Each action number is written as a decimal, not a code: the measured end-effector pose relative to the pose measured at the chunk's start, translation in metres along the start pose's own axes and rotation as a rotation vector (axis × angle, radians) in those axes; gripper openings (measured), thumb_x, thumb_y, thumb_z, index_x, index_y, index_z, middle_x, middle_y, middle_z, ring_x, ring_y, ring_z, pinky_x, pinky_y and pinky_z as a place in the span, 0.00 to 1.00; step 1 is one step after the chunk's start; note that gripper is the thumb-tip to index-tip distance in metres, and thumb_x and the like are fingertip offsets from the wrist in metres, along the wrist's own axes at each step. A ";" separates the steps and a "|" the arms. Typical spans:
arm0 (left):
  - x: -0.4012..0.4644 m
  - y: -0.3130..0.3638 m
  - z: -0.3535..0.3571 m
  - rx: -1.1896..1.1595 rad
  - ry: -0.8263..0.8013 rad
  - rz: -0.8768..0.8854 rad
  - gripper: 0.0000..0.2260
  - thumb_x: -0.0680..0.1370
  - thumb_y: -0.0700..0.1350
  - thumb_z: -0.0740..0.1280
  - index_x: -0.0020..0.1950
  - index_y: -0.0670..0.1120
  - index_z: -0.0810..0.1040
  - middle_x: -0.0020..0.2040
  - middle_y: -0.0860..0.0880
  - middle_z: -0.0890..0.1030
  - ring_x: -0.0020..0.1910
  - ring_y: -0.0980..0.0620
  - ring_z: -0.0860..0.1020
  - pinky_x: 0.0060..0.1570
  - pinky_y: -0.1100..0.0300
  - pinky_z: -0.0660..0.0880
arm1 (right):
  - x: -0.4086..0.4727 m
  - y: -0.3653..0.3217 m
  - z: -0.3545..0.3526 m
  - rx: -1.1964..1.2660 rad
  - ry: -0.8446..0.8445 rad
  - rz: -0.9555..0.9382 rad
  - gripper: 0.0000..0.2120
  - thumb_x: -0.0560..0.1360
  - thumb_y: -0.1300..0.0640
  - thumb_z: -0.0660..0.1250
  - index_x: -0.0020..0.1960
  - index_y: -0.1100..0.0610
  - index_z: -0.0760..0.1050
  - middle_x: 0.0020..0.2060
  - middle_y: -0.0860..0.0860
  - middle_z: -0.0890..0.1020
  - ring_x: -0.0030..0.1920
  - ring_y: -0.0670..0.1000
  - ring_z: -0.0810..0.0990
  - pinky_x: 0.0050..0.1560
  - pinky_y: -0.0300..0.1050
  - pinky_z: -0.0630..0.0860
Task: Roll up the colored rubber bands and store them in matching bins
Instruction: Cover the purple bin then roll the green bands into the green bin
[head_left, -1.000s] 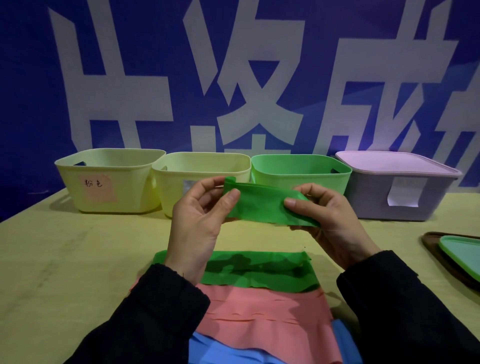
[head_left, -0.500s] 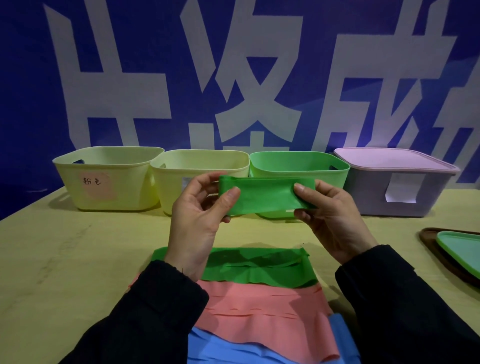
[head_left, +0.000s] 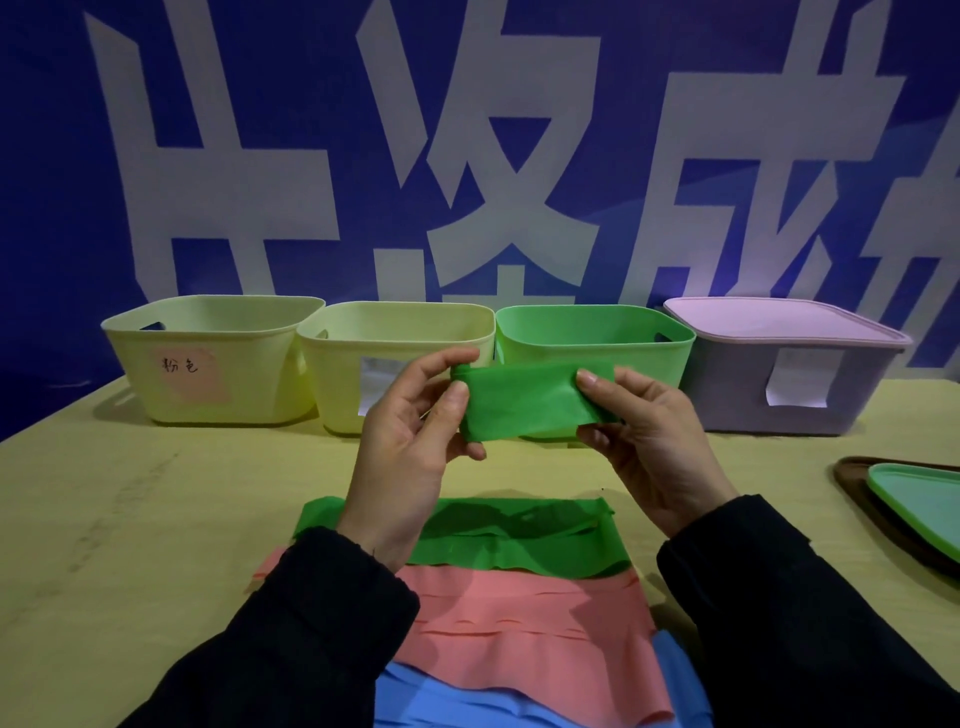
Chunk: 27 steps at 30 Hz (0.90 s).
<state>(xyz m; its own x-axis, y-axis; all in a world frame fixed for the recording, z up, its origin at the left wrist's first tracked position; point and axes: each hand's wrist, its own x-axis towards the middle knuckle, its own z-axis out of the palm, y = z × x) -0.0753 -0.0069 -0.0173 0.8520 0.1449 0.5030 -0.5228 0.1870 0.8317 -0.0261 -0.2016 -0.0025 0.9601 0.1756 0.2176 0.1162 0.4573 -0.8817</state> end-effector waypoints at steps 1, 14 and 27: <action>0.000 0.000 -0.001 -0.011 -0.006 -0.001 0.11 0.82 0.41 0.65 0.57 0.55 0.83 0.50 0.51 0.80 0.48 0.51 0.76 0.37 0.59 0.76 | -0.001 0.001 0.001 -0.004 -0.005 -0.003 0.07 0.70 0.61 0.73 0.47 0.62 0.81 0.41 0.56 0.84 0.35 0.48 0.80 0.29 0.34 0.77; 0.002 0.004 0.001 0.057 0.059 -0.005 0.20 0.65 0.49 0.77 0.52 0.47 0.75 0.42 0.51 0.82 0.40 0.54 0.77 0.29 0.63 0.73 | -0.003 0.002 0.004 -0.018 0.014 -0.069 0.04 0.70 0.59 0.73 0.44 0.57 0.83 0.42 0.53 0.85 0.38 0.48 0.82 0.32 0.36 0.77; -0.001 0.001 0.001 0.054 0.030 -0.028 0.11 0.70 0.48 0.74 0.52 0.53 0.83 0.49 0.50 0.86 0.47 0.51 0.82 0.39 0.60 0.79 | -0.004 0.006 0.006 -0.052 0.081 -0.001 0.02 0.74 0.59 0.72 0.44 0.57 0.82 0.39 0.53 0.85 0.33 0.47 0.77 0.31 0.35 0.76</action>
<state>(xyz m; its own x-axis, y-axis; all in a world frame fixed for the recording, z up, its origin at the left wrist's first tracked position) -0.0762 -0.0082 -0.0165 0.8647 0.1696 0.4728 -0.4959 0.1386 0.8573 -0.0307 -0.1948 -0.0060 0.9772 0.1031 0.1857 0.1281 0.4111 -0.9025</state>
